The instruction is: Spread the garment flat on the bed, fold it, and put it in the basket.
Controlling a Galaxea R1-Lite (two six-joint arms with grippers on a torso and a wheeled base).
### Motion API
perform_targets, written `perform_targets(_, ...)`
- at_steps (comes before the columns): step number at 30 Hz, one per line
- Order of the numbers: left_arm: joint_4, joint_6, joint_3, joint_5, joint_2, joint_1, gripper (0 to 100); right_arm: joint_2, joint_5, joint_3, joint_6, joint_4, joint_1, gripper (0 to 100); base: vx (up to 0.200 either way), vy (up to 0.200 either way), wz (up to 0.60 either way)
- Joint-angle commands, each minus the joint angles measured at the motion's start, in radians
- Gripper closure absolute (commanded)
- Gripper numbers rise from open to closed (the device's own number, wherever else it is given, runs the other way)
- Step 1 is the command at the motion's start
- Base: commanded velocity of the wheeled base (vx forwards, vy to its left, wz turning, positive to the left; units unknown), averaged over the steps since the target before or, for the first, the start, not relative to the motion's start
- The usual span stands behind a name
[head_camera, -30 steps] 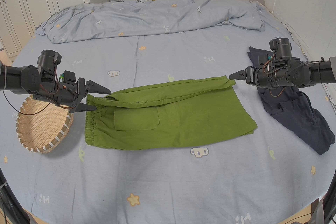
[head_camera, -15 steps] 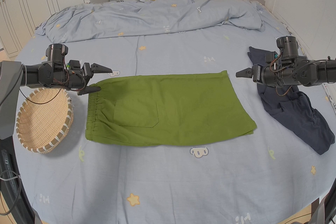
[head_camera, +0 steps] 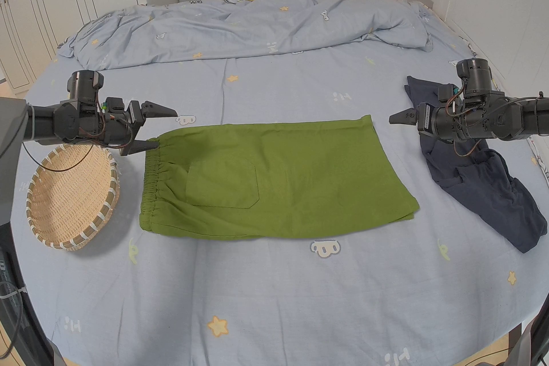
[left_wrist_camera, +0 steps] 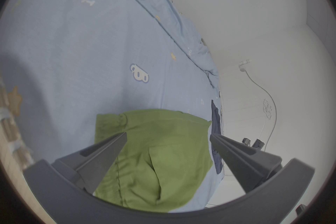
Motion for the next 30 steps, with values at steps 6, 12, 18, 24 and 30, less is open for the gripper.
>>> perform_targets(6, -0.109, 0.171, 0.475, -0.001, -0.314, 0.041, 0, 0.001, 0.236, 0.033, 0.145, -0.002, -0.112, 0, 0.0, 0.0, 0.0)
perform_targets(12, -0.152, 0.259, 0.522, 0.022, -0.26, 0.036, 0, -0.008, 0.237, 0.047, 0.142, 0.0, -0.115, 0, 0.0, 0.0, 0.0)
perform_targets(18, -0.159, 0.343, 0.547, 0.07, -0.209, 0.001, 0, -0.004, 0.237, 0.053, 0.143, 0.0, -0.109, 0, 0.0, 0.0, 0.0)
perform_targets(24, -0.172, 0.371, 0.544, 0.09, -0.183, -0.013, 0, -0.004, 0.237, 0.061, 0.142, -0.002, -0.105, 0, 0.0, 0.0, 0.0)
perform_targets(30, -0.18, 0.406, 0.551, 0.148, -0.173, -0.025, 0, -0.002, 0.237, 0.061, 0.14, 0.0, -0.103, 0, 0.0, 0.0, 0.0)
